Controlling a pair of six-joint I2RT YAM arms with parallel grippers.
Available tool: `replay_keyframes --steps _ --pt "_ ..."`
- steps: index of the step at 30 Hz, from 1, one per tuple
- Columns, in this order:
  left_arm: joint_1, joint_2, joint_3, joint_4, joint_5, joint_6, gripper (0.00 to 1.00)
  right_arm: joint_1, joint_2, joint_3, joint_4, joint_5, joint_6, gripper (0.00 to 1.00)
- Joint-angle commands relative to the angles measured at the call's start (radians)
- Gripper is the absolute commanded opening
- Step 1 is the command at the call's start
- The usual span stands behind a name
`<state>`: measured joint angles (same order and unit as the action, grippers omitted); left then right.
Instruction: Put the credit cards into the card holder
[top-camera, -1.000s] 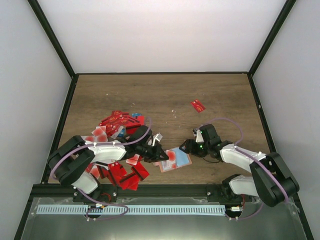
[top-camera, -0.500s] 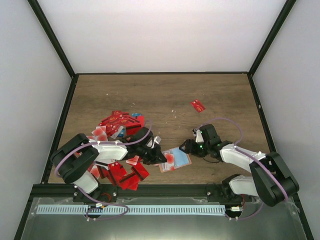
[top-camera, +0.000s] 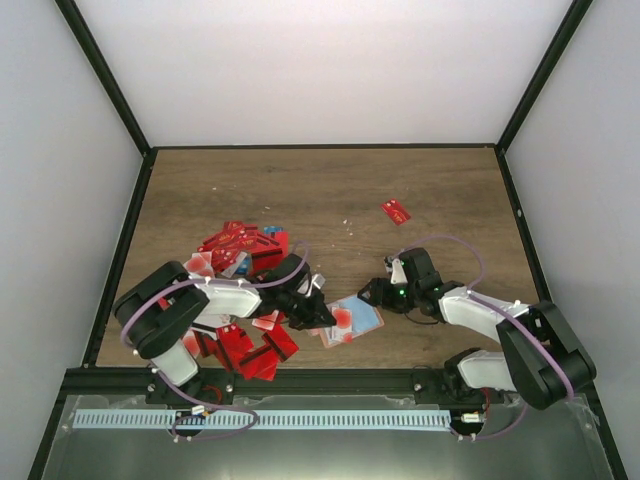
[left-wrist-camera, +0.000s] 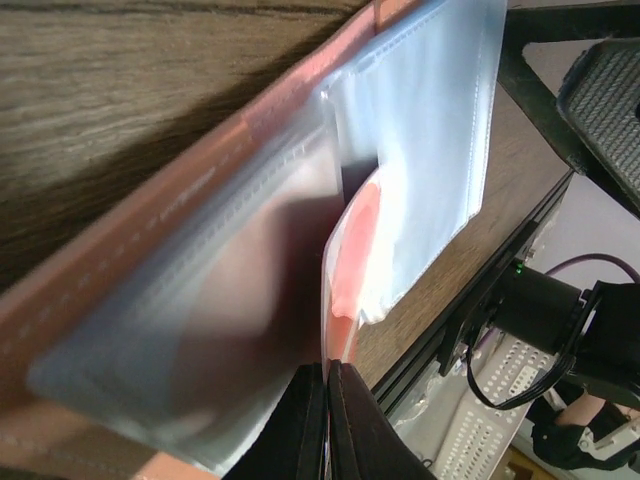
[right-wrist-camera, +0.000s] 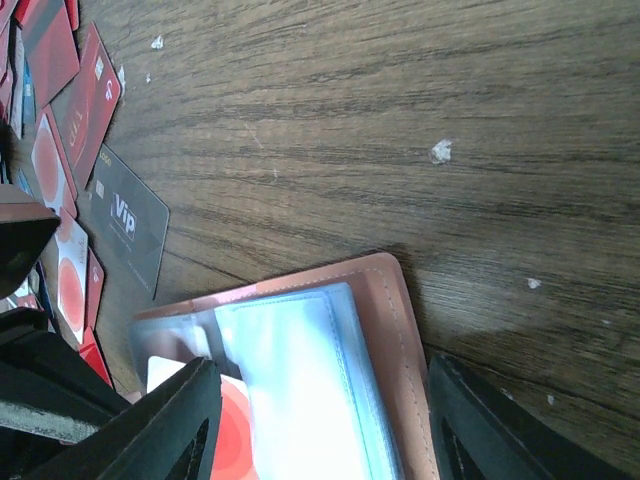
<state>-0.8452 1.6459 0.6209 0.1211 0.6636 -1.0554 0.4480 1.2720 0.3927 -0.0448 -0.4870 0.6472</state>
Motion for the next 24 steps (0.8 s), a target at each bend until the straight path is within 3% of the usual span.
replay_keyframes --steps 1,24 --pt "-0.003 0.058 0.024 0.022 -0.018 -0.021 0.04 -0.005 0.017 -0.019 -0.048 -0.004 -0.009 0.58" --pt "-0.001 0.126 0.039 0.101 -0.071 -0.029 0.04 -0.001 -0.058 -0.12 -0.05 -0.092 0.032 0.56"
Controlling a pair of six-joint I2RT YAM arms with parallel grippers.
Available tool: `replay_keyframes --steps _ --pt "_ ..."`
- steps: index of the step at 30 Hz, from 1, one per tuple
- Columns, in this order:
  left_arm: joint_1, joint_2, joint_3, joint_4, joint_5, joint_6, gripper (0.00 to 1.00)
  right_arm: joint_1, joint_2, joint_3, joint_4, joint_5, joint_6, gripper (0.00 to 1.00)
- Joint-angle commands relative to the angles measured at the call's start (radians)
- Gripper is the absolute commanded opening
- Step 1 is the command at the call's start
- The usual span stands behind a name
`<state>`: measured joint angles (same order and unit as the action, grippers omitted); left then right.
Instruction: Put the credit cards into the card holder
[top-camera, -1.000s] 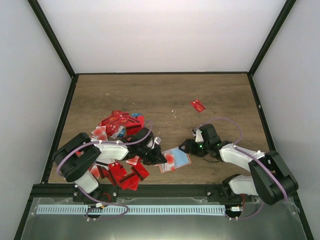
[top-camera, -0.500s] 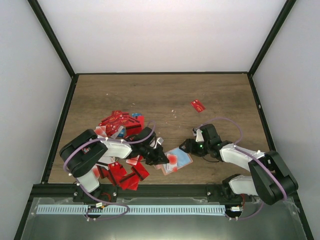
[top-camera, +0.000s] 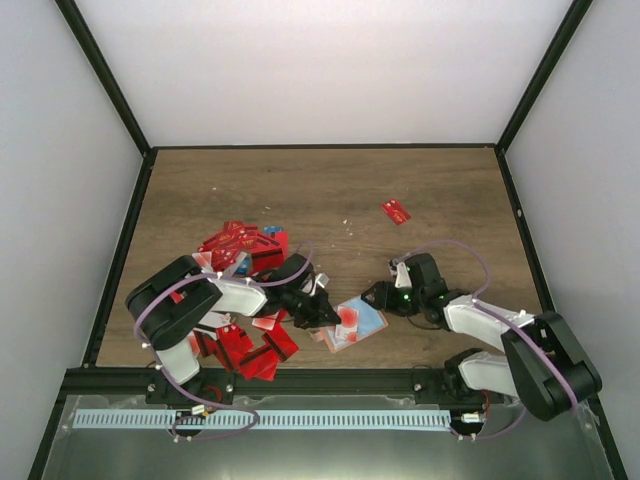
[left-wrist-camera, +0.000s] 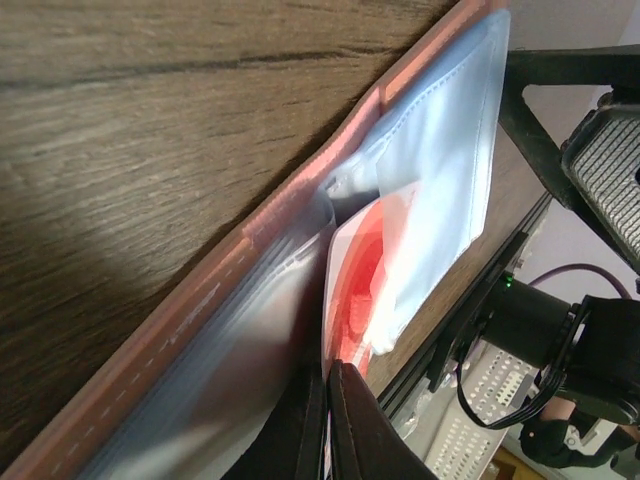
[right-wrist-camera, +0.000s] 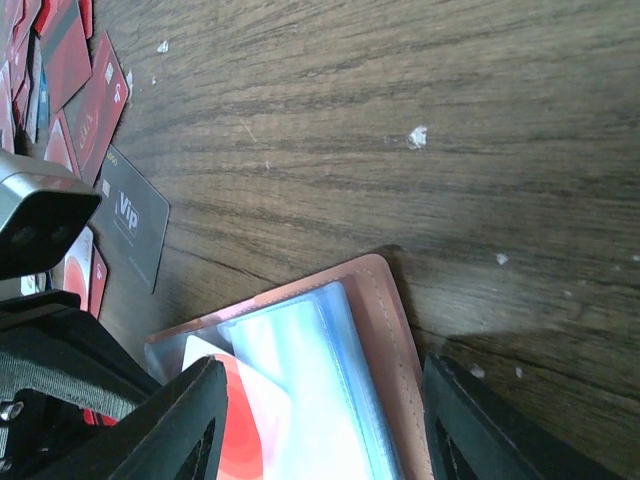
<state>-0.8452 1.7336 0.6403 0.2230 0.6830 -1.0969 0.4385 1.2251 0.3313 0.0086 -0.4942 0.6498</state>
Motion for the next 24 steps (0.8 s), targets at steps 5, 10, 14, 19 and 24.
replay_keyframes --steps 5,10,14,19,24 --pt "-0.002 0.05 0.023 -0.003 -0.1 0.027 0.04 0.02 -0.073 -0.108 -0.115 -0.098 0.066 0.55" --pt "0.0 0.065 0.029 0.003 -0.097 0.034 0.04 0.044 -0.138 -0.135 -0.135 -0.1 0.112 0.55" --pt "0.002 0.071 0.037 -0.004 -0.096 0.044 0.04 0.075 -0.181 -0.155 -0.141 -0.103 0.153 0.55" --pt "0.006 0.069 0.049 -0.026 -0.098 0.061 0.04 0.118 -0.212 -0.165 -0.16 -0.091 0.19 0.55" --pt "0.006 0.057 0.036 -0.033 -0.11 0.064 0.04 0.12 -0.263 -0.187 -0.182 -0.068 0.211 0.55"
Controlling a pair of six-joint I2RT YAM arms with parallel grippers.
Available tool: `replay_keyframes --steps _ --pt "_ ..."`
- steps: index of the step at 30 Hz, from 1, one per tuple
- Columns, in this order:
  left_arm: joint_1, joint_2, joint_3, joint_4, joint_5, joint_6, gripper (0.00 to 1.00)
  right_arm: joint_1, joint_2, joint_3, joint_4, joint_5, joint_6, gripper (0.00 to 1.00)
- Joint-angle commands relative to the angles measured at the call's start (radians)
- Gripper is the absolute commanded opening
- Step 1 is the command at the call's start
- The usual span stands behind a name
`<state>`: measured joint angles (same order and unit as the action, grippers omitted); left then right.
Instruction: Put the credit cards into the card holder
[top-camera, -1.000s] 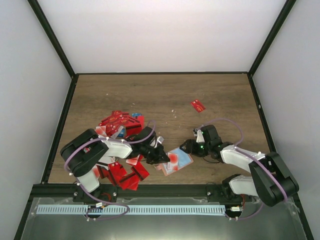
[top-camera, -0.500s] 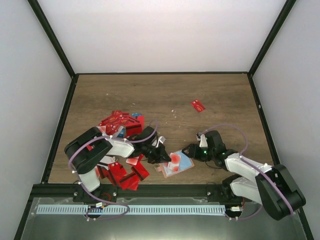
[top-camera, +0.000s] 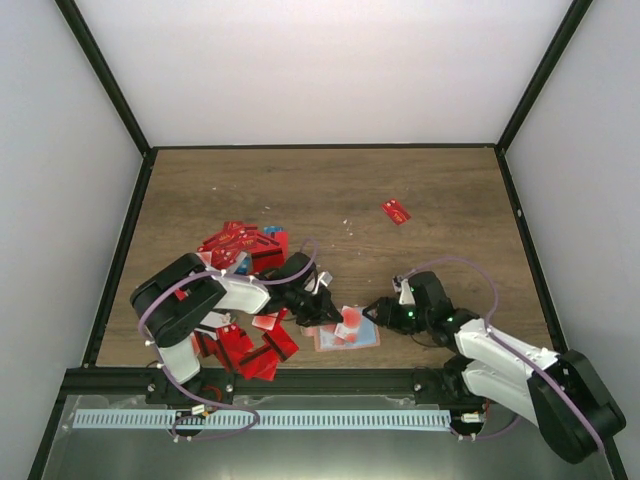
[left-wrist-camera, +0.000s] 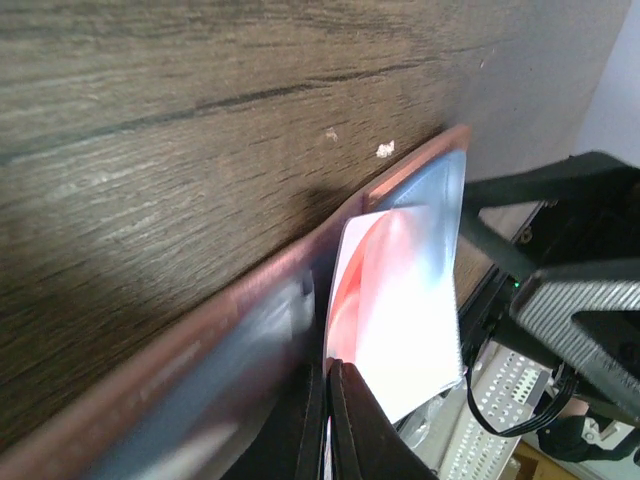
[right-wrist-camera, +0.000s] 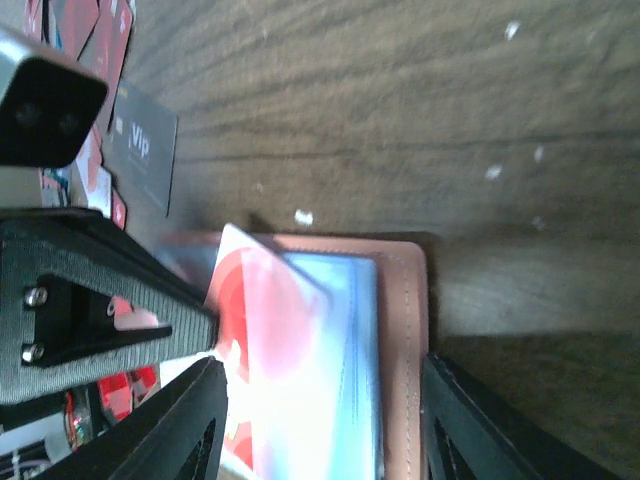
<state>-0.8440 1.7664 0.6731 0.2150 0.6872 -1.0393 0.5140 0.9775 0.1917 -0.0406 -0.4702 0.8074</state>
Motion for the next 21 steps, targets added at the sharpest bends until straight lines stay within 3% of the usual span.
replay_keyframes --steps 1,10,21 --pt "0.004 0.024 -0.001 -0.021 -0.115 0.004 0.04 0.044 -0.021 -0.05 -0.133 -0.095 0.057 0.55" --pt "0.005 0.026 0.004 -0.012 -0.115 0.001 0.04 0.063 -0.065 -0.067 -0.148 -0.131 0.074 0.54" --pt "-0.007 -0.028 -0.039 -0.024 -0.126 -0.015 0.04 0.066 -0.098 -0.046 -0.233 -0.067 0.027 0.56"
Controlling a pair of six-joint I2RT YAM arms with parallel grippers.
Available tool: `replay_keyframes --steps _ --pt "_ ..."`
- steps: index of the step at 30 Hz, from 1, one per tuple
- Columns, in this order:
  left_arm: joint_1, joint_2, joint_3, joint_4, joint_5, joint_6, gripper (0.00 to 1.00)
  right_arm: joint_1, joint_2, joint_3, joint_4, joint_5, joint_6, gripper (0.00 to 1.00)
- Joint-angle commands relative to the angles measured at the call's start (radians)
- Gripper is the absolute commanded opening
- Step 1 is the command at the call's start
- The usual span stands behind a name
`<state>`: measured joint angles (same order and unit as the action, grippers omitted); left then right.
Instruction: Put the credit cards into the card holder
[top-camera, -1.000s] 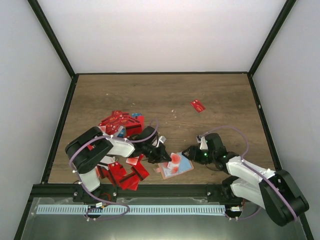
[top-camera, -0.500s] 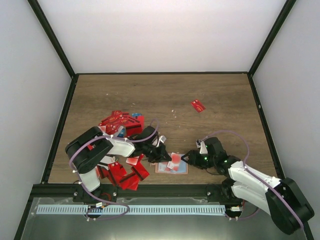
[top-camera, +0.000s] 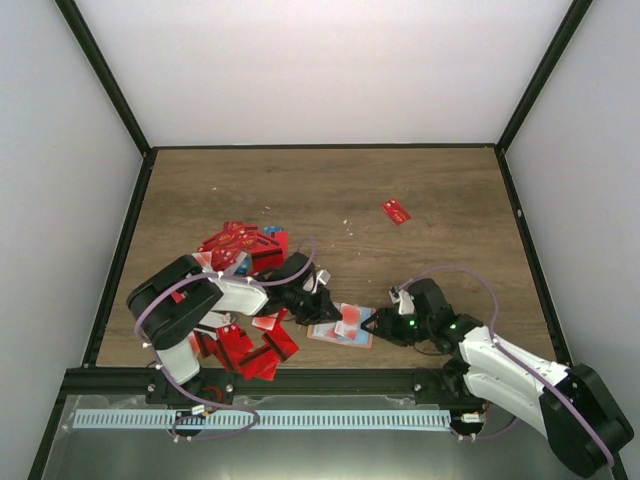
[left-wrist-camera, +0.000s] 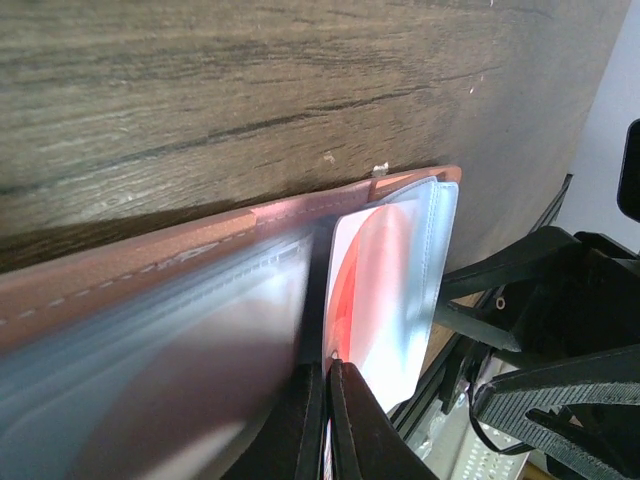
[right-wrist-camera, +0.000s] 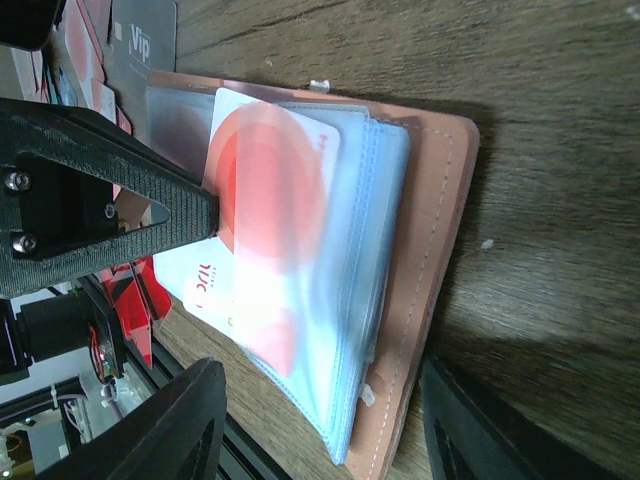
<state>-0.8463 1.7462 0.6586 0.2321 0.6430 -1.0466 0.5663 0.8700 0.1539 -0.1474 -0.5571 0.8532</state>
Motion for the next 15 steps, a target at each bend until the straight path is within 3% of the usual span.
replay_keyframes --steps 1,15 --pt "-0.009 -0.008 -0.021 -0.048 -0.082 -0.007 0.04 0.014 0.009 -0.004 -0.127 0.018 -0.023 0.56" --pt "-0.076 -0.018 -0.005 -0.073 -0.149 -0.065 0.04 0.014 0.075 -0.015 0.002 -0.017 0.003 0.51"
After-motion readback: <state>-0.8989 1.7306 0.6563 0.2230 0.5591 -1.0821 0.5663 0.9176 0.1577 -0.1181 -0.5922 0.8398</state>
